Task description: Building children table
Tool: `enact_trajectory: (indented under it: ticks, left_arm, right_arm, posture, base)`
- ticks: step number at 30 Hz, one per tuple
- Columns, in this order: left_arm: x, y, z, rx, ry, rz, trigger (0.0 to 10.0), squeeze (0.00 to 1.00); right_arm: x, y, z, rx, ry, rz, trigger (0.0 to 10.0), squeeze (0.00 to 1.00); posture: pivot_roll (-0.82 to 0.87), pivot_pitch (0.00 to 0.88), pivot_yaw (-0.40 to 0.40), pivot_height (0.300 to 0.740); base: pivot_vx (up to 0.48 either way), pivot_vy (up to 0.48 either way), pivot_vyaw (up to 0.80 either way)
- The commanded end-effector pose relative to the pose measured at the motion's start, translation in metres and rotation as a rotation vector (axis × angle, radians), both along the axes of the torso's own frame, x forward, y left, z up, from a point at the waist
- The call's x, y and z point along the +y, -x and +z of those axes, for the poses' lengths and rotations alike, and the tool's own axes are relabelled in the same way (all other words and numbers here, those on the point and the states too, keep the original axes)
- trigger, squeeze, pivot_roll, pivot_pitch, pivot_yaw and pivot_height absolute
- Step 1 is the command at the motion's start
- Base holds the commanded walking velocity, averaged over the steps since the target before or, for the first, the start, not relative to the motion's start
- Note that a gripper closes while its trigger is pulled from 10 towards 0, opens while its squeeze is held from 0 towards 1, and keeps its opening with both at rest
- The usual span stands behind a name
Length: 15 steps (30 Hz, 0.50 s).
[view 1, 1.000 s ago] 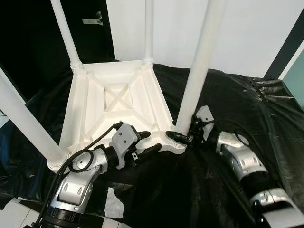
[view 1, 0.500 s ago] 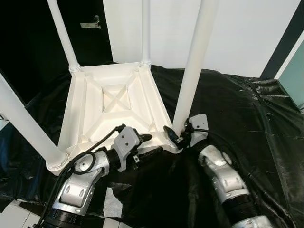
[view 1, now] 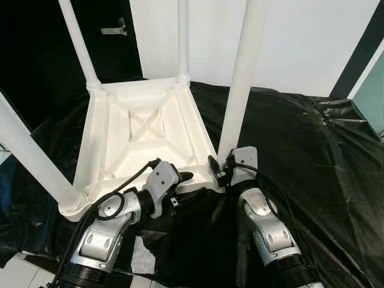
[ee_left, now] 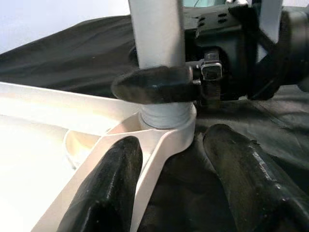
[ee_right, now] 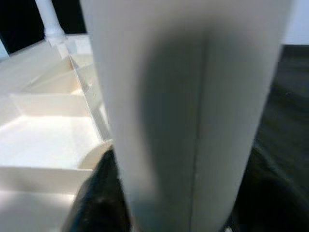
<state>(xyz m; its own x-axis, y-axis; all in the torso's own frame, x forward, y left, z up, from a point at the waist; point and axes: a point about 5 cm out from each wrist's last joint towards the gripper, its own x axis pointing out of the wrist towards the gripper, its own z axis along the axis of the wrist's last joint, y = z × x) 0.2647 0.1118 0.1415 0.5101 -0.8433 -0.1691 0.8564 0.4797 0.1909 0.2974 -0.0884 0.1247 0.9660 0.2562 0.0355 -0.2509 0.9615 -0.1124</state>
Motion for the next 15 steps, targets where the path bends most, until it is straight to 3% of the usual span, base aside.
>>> enact_trajectory:
  ticks: [1,8,9,15]
  left_arm:
    - [0.003,-0.005,-0.001,-0.013,0.009,0.094,10.0,0.0]
    - [0.002,-0.006,0.0,0.027,0.049,0.111,10.0,0.0]
    - [0.002,-0.006,0.001,0.026,0.051,0.111,10.0,0.0]
    - [0.004,-0.005,0.0,0.052,0.049,0.093,10.0,0.0]
  right_arm:
    - [-0.007,-0.001,-0.009,0.044,0.025,-0.023,10.0,1.0]
    - [-0.017,0.001,0.002,0.001,0.024,0.085,10.0,1.0]
    - [-0.02,0.002,0.004,-0.01,0.017,0.104,10.0,0.0]
    - [-0.029,0.009,0.002,-0.005,0.014,0.237,10.0,0.0]
  posture:
    - [0.05,0.0,-0.054,0.74]
    - [0.05,0.0,-0.065,0.74]
    - [0.05,0.0,-0.064,0.74]
    - [0.04,0.0,-0.049,0.74]
  base:
    - [0.0,0.0,0.0]
    - [0.0,0.0,0.0]
    - [0.0,0.0,0.0]
    - [0.0,0.0,0.0]
